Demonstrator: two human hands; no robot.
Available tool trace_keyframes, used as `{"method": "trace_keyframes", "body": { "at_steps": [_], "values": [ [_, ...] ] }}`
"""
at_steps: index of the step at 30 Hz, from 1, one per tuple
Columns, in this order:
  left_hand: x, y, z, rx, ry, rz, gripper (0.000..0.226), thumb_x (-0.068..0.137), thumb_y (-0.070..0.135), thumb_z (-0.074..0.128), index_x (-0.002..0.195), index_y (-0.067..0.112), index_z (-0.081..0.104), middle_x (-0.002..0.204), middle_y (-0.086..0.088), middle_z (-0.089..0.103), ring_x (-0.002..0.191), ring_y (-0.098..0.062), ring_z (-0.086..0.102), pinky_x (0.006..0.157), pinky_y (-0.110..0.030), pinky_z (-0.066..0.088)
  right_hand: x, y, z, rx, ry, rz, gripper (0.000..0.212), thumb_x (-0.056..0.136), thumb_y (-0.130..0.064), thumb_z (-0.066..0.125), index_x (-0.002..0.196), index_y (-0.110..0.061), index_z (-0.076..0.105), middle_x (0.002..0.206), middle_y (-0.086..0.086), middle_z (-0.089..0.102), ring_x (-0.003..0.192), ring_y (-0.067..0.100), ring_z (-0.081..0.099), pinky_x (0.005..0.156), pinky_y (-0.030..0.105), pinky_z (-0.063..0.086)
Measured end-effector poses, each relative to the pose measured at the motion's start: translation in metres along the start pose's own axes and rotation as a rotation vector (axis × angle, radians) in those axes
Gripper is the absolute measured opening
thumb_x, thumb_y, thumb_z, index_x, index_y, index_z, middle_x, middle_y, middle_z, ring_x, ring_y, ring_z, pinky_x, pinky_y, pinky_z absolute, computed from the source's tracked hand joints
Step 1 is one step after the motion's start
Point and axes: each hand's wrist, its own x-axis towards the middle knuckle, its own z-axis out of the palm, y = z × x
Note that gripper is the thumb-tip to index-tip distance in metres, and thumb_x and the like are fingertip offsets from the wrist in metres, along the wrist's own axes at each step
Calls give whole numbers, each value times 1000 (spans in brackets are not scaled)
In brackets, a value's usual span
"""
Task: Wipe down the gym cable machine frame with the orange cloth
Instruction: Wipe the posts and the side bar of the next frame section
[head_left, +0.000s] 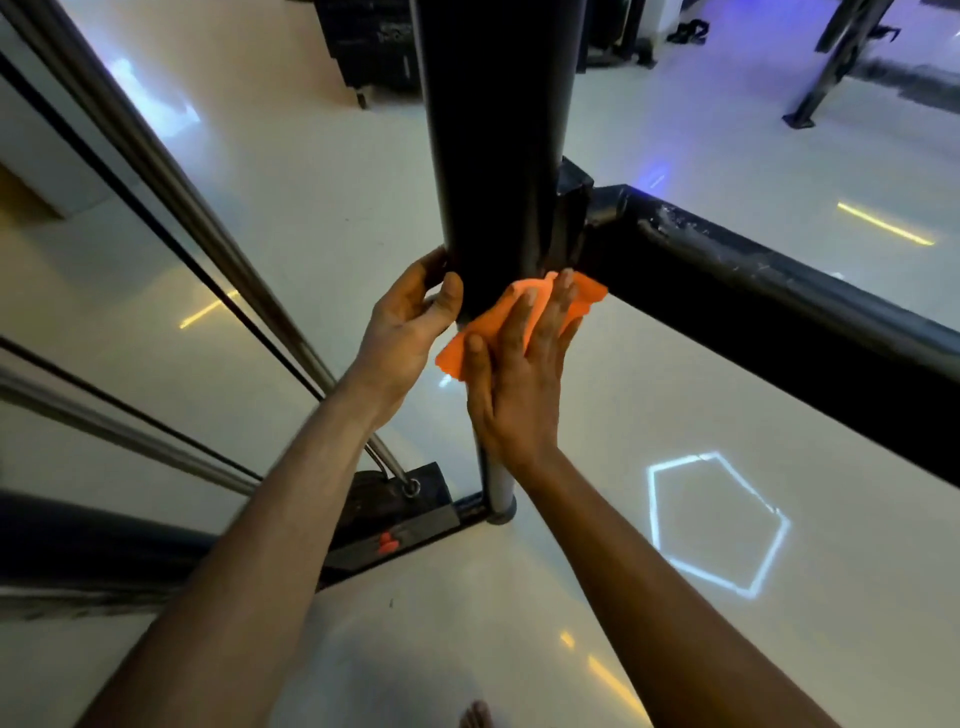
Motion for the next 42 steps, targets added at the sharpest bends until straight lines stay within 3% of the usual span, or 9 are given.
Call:
{"method": "trace_keyframes", "body": {
  "at_steps": [3,7,10,15,20,26,32,35,42],
  "values": [
    [4,-16,2,4,-18,19,45,113,39,47,157,28,49,146,16,65,132,-3,63,100,-24,58,4,7,11,-1,64,-24,100,112,-30,59,168,-40,-24,176,-1,-32,166,43,-11,129,74,11],
    [4,-39,7,-44,1,61,44,113,35,48,155,24,50,145,12,66,131,-3,64,97,-21,57,-71,60,39,-83,-70,-33,109,109,-29,68,168,-41,-22,179,7,-27,166,47,-6,124,77,24],
    [5,-64,12,-13,-4,62,44,111,39,49,154,25,52,142,14,67,129,-2,65,93,-19,57,-92,78,49,-54,-110,-10,101,112,-36,61,168,-43,-23,179,6,-27,168,41,-6,127,75,20],
    [4,-99,24,-36,-28,99,55,103,59,46,149,31,54,143,10,68,133,-14,64,110,-39,54,-63,72,53,50,60,-97,76,116,-38,46,173,-21,-2,179,6,-22,168,39,-7,132,68,14],
    [1,-146,33,-53,-46,105,53,103,61,47,142,29,62,134,10,73,127,-15,67,120,-53,45,-138,127,88,27,-13,-86,88,115,-36,55,171,-42,-12,180,5,-22,169,34,-3,125,70,32],
    [8,-174,40,-160,-18,234,41,111,53,46,132,27,69,131,1,75,127,-22,67,115,-49,48,-112,124,95,95,104,-172,78,116,-39,49,174,-28,-2,181,-2,-22,169,28,-5,131,64,26],
    [1,-209,46,-166,-15,323,40,110,44,54,144,24,64,124,7,76,116,-12,70,98,-32,52,-187,178,133,-5,51,-201,77,116,-43,49,174,-36,-1,181,-1,-22,169,29,-9,125,66,36],
    [-7,-229,48,-141,-48,333,41,109,45,55,148,32,60,134,8,73,128,-17,65,106,-36,51,-208,195,140,-11,16,-177,78,116,-46,48,173,-42,-6,180,-5,-24,169,30,-7,122,66,40],
    [-10,-242,44,-129,-62,323,47,110,46,50,156,34,52,142,7,69,135,-20,62,116,-46,48,-152,148,120,15,146,-227,76,117,-44,44,174,-33,-5,182,-1,-17,169,28,-5,131,62,27]
  ]
}}
